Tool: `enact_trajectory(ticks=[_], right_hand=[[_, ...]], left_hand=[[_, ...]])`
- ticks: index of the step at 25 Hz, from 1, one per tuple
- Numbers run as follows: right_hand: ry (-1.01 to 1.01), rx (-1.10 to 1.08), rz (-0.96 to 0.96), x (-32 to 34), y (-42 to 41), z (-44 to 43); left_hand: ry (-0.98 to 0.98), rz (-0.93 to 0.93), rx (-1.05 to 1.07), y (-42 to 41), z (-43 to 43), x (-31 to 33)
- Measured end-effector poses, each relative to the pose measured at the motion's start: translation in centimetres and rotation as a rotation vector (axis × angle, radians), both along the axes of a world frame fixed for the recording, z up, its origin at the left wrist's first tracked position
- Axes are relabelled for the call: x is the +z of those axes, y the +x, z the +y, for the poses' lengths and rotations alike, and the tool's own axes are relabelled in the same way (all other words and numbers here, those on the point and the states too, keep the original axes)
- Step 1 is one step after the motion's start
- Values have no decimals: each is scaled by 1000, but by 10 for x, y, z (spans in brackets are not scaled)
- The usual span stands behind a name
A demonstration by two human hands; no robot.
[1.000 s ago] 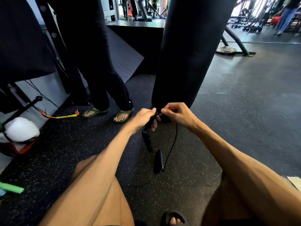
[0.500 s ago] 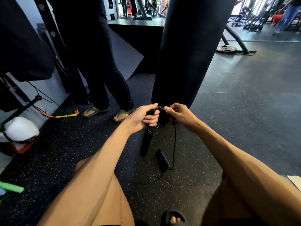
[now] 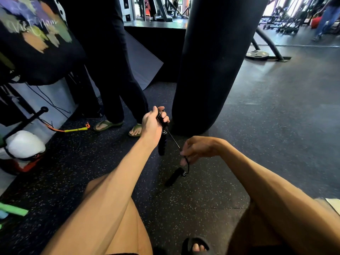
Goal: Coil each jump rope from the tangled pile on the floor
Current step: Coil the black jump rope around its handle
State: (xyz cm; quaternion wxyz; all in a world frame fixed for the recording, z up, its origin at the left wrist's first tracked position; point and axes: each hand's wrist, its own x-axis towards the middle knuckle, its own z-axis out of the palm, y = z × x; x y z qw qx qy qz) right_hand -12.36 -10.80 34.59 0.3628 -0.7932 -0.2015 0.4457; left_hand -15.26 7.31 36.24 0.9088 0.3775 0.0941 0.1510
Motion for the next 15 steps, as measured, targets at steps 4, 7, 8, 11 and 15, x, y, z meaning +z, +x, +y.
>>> enact_trajectory(ticks=[4,7,8,11,15], right_hand=[[-168,112,-22,-15,0,3],[-217,145,7,-25,2,6],[-191,135,13,-23,1,7],[-62,126,-39,-4,-3,6],[74,111,-174,21,-13,3]], left_hand=[[130,-11,53,1,-4,0],[311,5,102,4,0,-9],[414,19,132,5,1,-12],[748,84,205,6,7,-17],[1038,155,98,8,10,-22]])
